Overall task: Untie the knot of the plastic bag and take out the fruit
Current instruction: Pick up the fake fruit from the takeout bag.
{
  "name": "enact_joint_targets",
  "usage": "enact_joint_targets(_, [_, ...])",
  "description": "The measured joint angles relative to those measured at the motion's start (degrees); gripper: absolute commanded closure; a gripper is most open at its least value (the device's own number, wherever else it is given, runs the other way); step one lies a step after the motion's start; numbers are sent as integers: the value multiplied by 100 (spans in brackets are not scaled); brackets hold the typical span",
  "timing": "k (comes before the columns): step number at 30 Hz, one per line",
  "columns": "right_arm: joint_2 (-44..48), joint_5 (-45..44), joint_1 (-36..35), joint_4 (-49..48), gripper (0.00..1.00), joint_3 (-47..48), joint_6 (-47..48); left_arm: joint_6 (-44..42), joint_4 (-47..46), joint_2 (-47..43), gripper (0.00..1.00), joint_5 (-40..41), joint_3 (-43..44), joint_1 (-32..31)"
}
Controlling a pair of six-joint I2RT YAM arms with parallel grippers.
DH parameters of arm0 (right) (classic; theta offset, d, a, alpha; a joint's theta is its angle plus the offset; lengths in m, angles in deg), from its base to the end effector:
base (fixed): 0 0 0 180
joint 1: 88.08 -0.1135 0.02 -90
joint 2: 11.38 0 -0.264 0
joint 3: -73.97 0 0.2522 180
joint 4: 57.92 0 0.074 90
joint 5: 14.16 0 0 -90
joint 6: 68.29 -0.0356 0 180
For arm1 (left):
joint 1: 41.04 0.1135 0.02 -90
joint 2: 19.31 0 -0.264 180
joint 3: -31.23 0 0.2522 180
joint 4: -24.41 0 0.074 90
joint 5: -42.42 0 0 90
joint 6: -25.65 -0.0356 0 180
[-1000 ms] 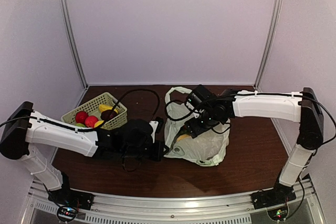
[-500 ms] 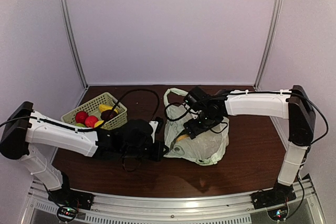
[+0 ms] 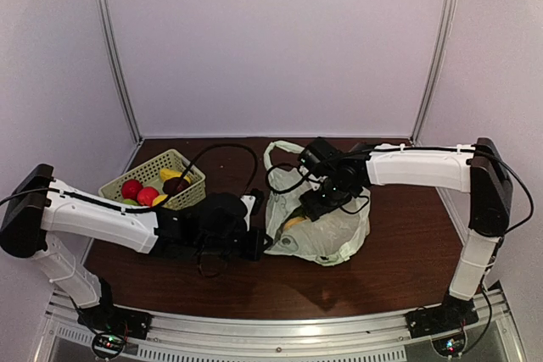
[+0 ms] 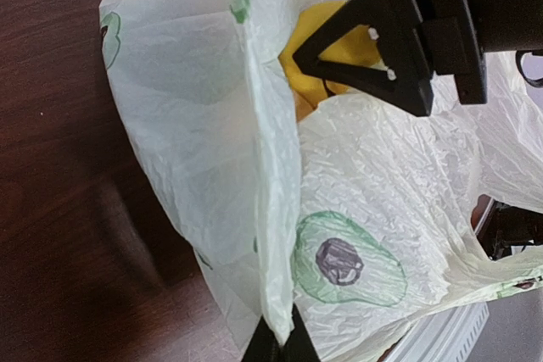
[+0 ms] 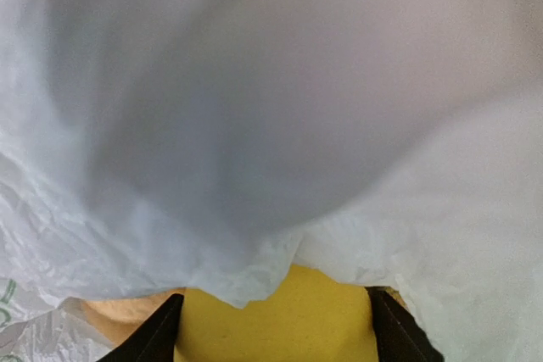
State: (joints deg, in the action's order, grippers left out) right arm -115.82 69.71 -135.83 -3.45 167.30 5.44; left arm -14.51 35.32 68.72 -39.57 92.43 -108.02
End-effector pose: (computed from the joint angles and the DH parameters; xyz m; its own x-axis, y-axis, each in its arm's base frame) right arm 0.2573 0.2776 0.2210 -0.7856 -0.4506 -0.4241 -0.5065 0.8619 0.0225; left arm 0.1306 -0.2948 0.1966 -0.8180 -0.0101 -0.5752 0.3771 0.7457 -0.5494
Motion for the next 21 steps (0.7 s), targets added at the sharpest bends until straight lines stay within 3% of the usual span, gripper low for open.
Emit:
enact_joint_targets(3, [216, 120, 0, -20, 32, 0, 2, 0, 87, -33, 100, 39, 22, 0])
enact_joint_targets(5, [411, 221, 0, -63, 32, 0, 2, -2, 144, -44, 92, 79, 76, 0])
enact_joint_targets(11, [1043, 597, 0, -317, 32, 0, 4, -28, 339, -278, 44, 229, 278, -13])
enact_joint_targets(13, [1209, 763, 0, -398, 32, -9, 7, -2, 446, -470, 35, 284, 280, -22])
enact_joint_targets(21, [1917, 1563, 0, -811, 32, -782, -33, 15, 592, -1690, 22, 444, 179, -26])
